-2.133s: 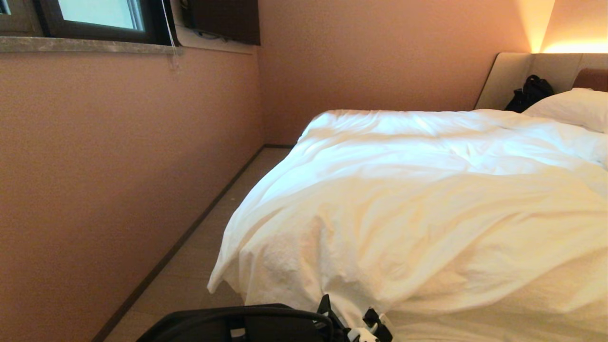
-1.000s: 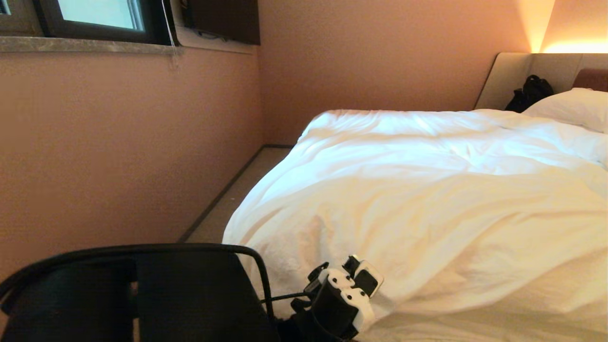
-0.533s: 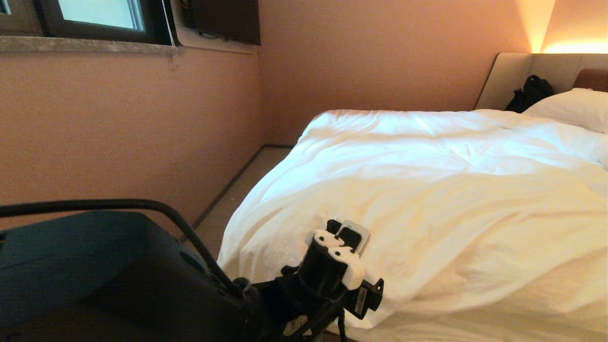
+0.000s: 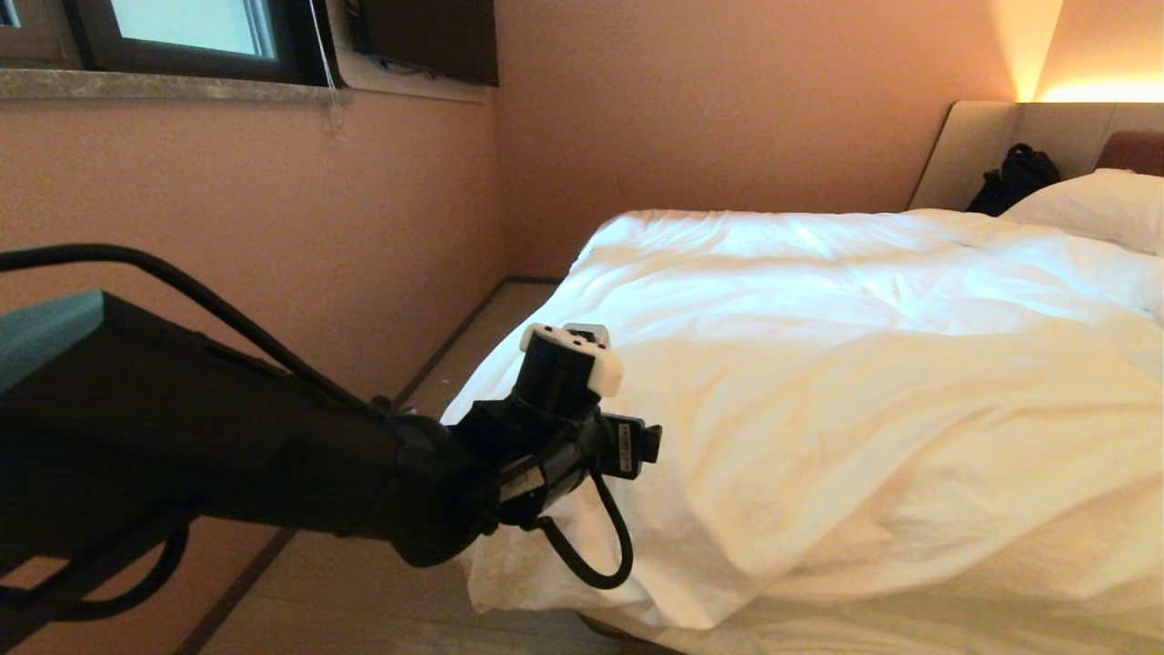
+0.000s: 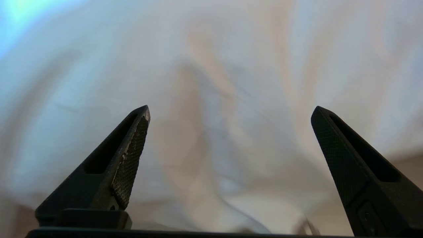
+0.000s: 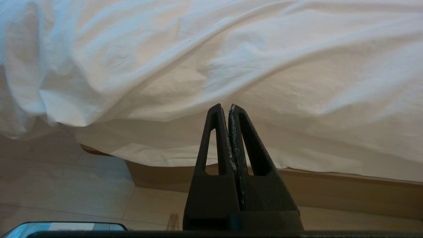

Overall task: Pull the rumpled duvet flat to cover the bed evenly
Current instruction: Flatten the corners of the folded blanket

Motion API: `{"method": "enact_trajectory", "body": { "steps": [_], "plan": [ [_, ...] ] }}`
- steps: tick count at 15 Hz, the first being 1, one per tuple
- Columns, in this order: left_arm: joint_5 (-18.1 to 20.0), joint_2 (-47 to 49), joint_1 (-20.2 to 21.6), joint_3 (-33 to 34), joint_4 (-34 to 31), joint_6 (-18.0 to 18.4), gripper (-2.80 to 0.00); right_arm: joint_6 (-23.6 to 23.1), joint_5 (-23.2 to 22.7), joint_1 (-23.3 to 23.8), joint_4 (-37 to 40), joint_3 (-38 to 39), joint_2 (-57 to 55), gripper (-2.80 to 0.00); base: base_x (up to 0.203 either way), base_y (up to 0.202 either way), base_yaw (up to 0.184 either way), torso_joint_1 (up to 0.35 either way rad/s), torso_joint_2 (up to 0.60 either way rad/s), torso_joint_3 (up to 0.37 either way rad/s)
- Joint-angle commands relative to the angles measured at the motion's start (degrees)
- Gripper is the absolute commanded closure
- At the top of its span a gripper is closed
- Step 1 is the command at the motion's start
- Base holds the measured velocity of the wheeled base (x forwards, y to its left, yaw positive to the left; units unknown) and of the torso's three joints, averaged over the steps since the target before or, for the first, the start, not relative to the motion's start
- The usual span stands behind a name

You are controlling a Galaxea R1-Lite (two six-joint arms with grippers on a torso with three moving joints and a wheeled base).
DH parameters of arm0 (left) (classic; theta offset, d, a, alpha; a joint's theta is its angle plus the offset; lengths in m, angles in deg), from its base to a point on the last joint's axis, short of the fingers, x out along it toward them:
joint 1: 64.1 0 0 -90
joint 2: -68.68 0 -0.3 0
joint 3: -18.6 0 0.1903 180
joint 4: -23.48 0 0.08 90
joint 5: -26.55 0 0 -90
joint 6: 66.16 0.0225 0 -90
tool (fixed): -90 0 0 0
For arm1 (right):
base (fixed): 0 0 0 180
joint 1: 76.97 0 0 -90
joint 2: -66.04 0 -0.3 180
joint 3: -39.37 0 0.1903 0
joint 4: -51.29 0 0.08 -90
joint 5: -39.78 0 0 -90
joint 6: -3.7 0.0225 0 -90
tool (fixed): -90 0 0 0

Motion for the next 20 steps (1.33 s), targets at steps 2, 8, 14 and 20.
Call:
{"method": "enact_trajectory", "body": {
  "steps": [2,8,14,20],
  "plan": [
    [0.02,-1.98,4.52,-2.22,-0.86,0.00,0.00,-0.03,-0.02,-0.02,-0.01,0.00,-0.07,0.00,0.000,0.000,0.000,0.000,0.00,0.000],
    [-0.03,-3.65,10.27,-2.96,-3.03,0.04,0.00,-0.03,-0.02,-0.02,-0.01,0.00,-0.07,0.00,0.000,0.000,0.000,0.000,0.00,0.000],
    [0.21,-13.61,21.25,6.95,-3.43,1.39,0.00,-0.03,-0.02,-0.02,-0.01,0.00,-0.07,0.00,0.000,0.000,0.000,0.000,0.00,0.000],
    [-0.03,-32.07,27.69,23.24,-3.03,9.43,0.00,-0.03,-0.05,-0.02,-0.01,0.00,-0.07,0.00,0.000,0.000,0.000,0.000,0.00,0.000]
  ]
}}
